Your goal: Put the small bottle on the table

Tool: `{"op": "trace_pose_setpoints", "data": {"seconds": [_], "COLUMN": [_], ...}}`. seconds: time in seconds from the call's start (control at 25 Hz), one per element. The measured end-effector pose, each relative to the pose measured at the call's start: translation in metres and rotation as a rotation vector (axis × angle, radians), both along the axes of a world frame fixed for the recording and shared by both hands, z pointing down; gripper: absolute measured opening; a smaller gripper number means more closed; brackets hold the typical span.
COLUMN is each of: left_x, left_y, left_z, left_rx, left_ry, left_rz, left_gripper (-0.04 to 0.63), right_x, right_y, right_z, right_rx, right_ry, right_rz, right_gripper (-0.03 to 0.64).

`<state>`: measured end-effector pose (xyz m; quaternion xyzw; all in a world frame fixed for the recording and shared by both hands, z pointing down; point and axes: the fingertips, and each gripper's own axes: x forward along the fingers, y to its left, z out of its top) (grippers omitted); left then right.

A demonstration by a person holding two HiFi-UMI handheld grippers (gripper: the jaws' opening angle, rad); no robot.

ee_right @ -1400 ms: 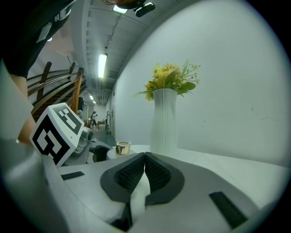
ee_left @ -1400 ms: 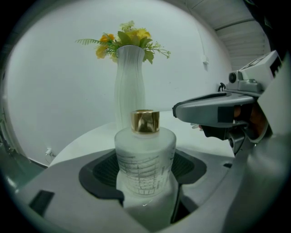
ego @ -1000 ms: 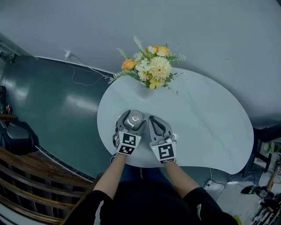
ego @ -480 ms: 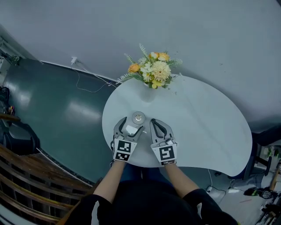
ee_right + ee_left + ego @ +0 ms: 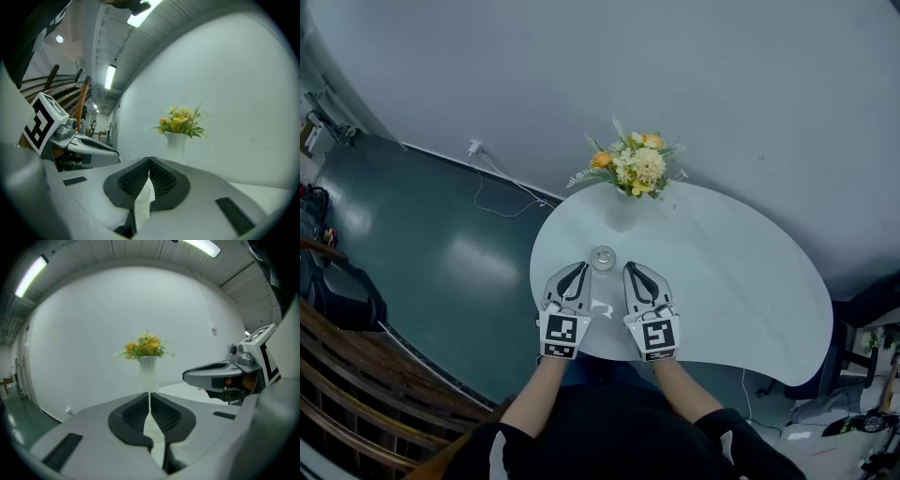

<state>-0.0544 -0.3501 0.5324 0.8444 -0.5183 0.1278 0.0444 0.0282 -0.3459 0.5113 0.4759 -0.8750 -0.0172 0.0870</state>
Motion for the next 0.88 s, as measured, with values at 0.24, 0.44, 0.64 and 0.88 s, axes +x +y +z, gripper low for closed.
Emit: {"op": "trace_pose_setpoints", "data": {"seconds": [0.24,0.44,0.64,0.88], "left_x": [-0.005,-0.012,-0.018,-0.015], "left_y": [0.012,0.022,0.032,0.037], "left_z": [-0.052,-0.094,-0.126,-0.142], "left_rx": [0.084,0.135,0.192,0.215], "left_ry": [0.033,0.041,0.064,0.075], "left_rz": [-0.033,-0.068,-0.099,-0.091], "left_gripper": [0.008,0.008,0.008,0.008], "right_x": [0.002,0.012,0.029,0.039], "right_y": [0.012,0.017,0.027,0.029], "right_z": [-0.045,-0.09,-0.115,-0.124], "right_rx": [0.078,0.144,0.109,0.167], "right_ry": [-0.024,-0.034,-0.034,-0.059], "right_rz": [0.007,0.036,0.092,0.087], "right_gripper": [0.023,0.022,0.022,0.021]}}
